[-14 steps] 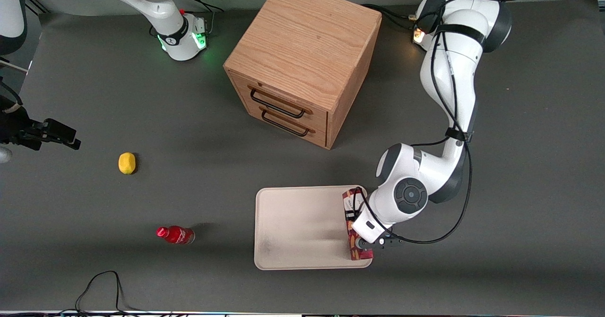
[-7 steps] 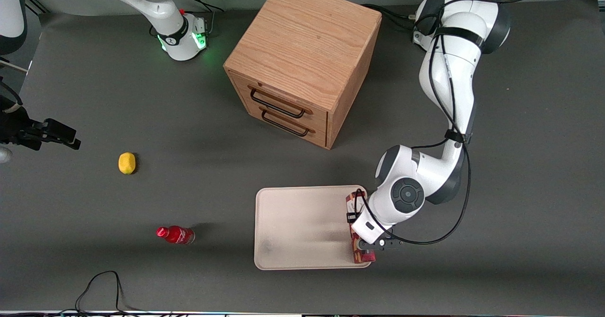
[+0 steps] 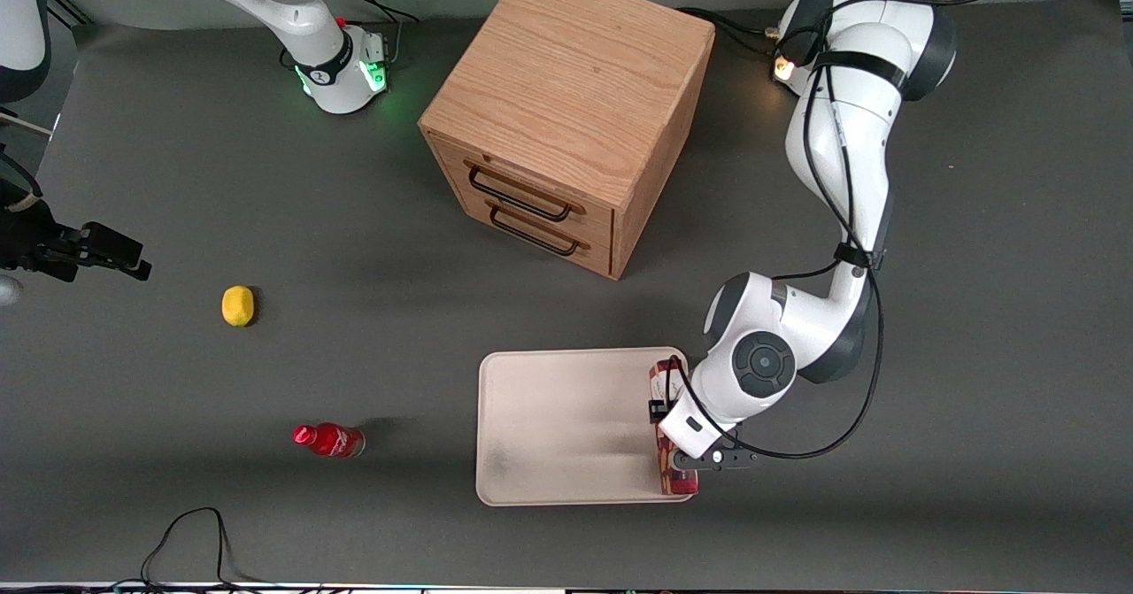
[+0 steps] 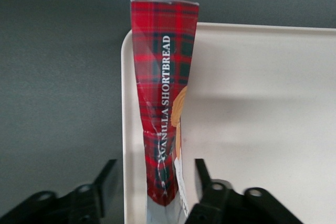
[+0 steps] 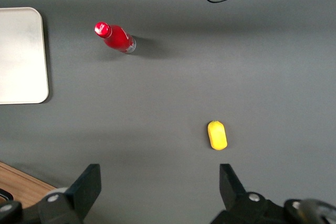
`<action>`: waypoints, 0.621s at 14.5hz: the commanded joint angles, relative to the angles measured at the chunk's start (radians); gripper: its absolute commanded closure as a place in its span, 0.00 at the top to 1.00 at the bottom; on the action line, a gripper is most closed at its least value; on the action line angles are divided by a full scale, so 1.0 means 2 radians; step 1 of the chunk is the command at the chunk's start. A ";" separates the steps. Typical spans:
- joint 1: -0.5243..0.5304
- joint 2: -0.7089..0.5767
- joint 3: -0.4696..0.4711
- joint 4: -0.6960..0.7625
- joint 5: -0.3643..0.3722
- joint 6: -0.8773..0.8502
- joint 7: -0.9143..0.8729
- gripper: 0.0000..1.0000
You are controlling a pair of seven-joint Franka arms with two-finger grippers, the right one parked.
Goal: Place red cookie box on tray
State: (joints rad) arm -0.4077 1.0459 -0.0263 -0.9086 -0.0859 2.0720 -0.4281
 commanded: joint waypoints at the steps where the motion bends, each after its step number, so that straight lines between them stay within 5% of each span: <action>1: 0.004 -0.032 0.004 -0.009 0.009 -0.050 0.003 1.00; 6: 0.042 -0.117 0.006 -0.040 0.010 -0.174 0.065 1.00; 9: 0.074 -0.242 0.007 -0.194 0.011 -0.164 0.093 1.00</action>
State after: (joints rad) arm -0.2909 0.7797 -0.0106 -1.0047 -0.0754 1.7203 -0.2991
